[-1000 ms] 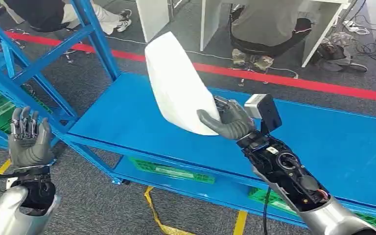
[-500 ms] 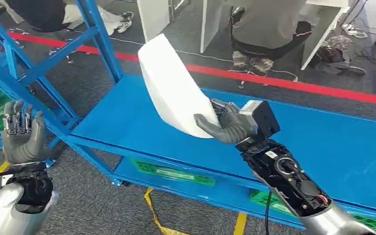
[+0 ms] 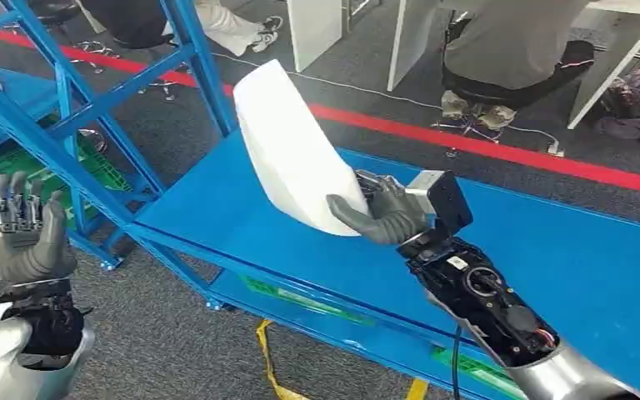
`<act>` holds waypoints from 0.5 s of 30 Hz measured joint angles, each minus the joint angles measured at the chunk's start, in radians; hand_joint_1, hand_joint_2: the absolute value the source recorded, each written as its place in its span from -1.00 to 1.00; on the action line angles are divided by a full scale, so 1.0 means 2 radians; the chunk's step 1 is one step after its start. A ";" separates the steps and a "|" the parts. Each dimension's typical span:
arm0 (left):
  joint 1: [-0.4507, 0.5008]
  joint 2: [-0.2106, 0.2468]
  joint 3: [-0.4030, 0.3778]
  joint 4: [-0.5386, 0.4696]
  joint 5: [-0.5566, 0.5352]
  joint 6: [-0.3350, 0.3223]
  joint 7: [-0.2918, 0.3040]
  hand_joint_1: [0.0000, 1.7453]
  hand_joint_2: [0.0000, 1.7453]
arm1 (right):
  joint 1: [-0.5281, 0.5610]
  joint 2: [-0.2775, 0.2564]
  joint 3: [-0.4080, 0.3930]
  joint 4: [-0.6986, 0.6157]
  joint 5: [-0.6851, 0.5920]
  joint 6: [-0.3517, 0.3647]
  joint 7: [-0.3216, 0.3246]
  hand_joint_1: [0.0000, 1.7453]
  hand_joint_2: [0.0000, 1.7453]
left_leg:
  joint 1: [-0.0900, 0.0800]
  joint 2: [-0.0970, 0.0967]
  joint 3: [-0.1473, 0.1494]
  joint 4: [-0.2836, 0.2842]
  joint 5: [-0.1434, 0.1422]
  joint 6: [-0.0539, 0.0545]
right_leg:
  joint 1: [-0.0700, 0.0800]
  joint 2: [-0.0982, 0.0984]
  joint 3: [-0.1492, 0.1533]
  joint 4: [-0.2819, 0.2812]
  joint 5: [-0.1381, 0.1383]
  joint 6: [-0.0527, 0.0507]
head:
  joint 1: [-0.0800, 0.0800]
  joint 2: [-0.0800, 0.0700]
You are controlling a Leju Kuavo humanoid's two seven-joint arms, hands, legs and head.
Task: Take the parts from the cabinet and place them on the table.
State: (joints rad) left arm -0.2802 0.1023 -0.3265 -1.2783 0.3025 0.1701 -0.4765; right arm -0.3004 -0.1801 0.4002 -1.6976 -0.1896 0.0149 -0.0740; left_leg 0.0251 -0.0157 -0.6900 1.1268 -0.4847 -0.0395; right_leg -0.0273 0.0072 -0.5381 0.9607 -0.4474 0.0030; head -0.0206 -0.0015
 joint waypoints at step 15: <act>0.004 -0.001 0.000 -0.017 0.002 0.009 0.006 -1.00 1.00 | 0.002 0.000 0.005 -0.009 0.002 0.014 0.011 1.00 1.00 | -0.011 0.008 0.042 -0.093 0.049 0.030 | 0.009 -0.010 -0.016 0.073 -0.062 0.012 | 0.002 0.000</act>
State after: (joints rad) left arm -0.2714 0.0996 -0.3269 -1.3119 0.3067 0.1888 -0.4639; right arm -0.2966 -0.1801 0.4093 -1.7163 -0.1862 0.0431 -0.0515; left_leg 0.0027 -0.0003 -0.6058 0.9414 -0.3860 0.0213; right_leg -0.0102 -0.0123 -0.5706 1.1072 -0.5718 0.0278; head -0.0168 -0.0015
